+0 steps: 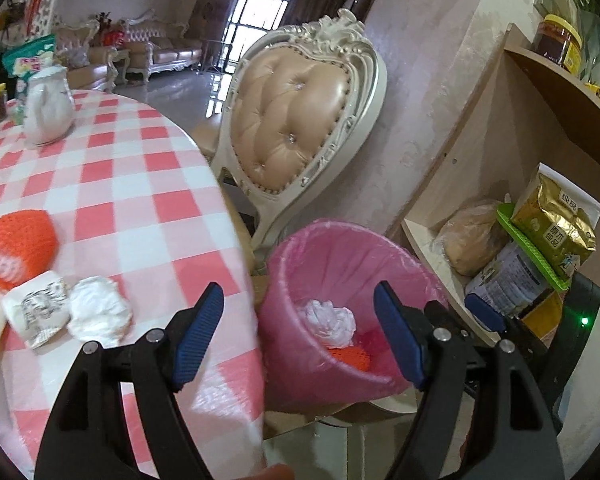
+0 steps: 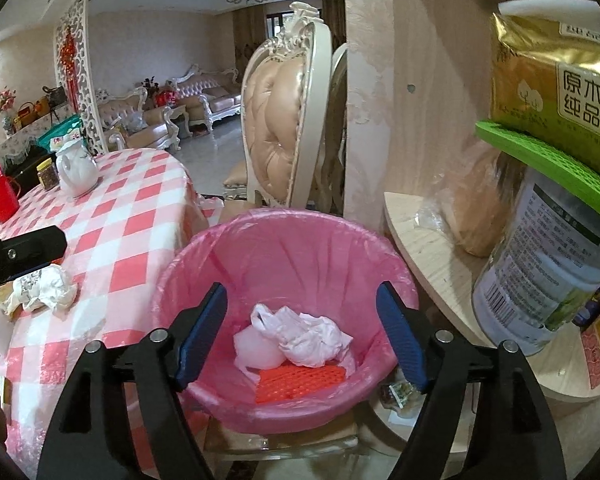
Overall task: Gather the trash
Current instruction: 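Withdraw both tools from the wastebasket back over the table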
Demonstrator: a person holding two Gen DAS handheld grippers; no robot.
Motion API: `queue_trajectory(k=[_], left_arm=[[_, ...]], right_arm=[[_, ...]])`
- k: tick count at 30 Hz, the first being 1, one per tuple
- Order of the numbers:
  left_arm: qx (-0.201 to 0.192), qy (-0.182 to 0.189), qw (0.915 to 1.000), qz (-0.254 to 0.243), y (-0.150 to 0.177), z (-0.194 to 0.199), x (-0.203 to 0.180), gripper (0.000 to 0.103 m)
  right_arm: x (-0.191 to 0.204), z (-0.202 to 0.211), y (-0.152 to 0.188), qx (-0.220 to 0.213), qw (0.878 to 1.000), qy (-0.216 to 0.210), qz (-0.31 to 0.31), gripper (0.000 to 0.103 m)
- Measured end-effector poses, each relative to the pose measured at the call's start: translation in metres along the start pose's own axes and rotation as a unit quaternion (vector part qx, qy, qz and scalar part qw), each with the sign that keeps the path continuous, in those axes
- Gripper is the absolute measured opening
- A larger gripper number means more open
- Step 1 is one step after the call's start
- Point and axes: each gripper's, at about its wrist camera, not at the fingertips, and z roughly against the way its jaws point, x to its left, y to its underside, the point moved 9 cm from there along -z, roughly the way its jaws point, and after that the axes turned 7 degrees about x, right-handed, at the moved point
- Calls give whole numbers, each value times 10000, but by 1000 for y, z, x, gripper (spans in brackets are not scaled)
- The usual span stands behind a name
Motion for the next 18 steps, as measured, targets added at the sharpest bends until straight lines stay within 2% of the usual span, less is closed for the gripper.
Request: queue_trajectory(k=[8,18], left_arm=[[-177,-263,9995,46,12,26,17,77],[-340,-566,9972,344,23,56,55,77]], right_arm=[[22,7,3,-23,9997,-143,187,79],[54,13,6,-41,9983,-407,409,83]])
